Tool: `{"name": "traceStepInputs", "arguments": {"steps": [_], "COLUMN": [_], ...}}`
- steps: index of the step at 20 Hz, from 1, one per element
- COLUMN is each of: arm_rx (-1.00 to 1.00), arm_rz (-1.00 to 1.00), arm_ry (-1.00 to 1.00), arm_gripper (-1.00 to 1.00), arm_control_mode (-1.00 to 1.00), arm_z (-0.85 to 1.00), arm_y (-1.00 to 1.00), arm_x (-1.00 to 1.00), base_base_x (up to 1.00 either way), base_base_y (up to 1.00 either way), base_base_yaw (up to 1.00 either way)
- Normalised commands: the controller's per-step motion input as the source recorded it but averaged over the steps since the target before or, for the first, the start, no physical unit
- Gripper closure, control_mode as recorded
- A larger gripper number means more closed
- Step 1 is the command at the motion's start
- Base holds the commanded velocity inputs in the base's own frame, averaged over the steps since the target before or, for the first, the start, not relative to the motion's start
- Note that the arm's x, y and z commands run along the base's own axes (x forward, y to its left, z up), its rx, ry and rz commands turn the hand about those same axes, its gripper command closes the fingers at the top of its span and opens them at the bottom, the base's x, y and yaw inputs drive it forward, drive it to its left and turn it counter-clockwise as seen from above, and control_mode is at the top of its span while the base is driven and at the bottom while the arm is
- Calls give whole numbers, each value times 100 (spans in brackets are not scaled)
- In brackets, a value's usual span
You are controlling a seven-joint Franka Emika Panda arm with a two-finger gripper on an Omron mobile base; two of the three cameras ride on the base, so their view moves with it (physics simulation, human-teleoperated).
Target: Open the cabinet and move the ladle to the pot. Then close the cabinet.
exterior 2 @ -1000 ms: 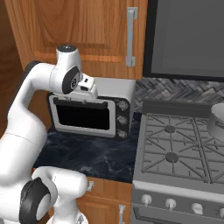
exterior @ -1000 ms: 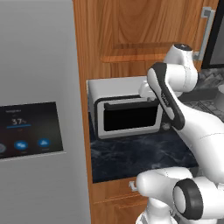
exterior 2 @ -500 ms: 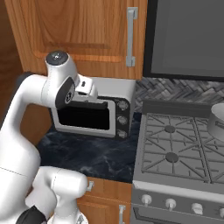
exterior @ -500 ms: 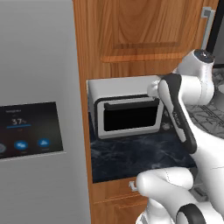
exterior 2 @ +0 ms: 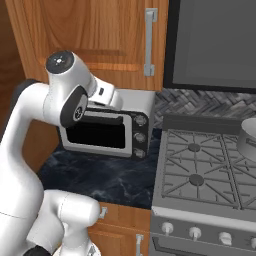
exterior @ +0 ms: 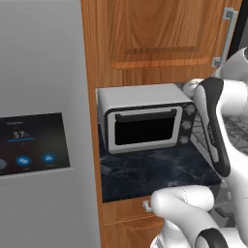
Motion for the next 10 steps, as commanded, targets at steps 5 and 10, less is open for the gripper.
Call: {"name": "traceStepInputs", "arguments": {"steps": [5, 10], "arm_rx": [0, 0], "arm_rz": [-13, -5], "arm_ry": [-1, -5], "arm_gripper": [-100, -100], "arm_control_mode": [-100, -100], "arm_z": [54, 36], "arm_y": [-62, -60], "arm_x": [-21, -5], "base_base_x": [0, 0], "base_base_y": [0, 0], "base_base_yaw": [0, 0]}}
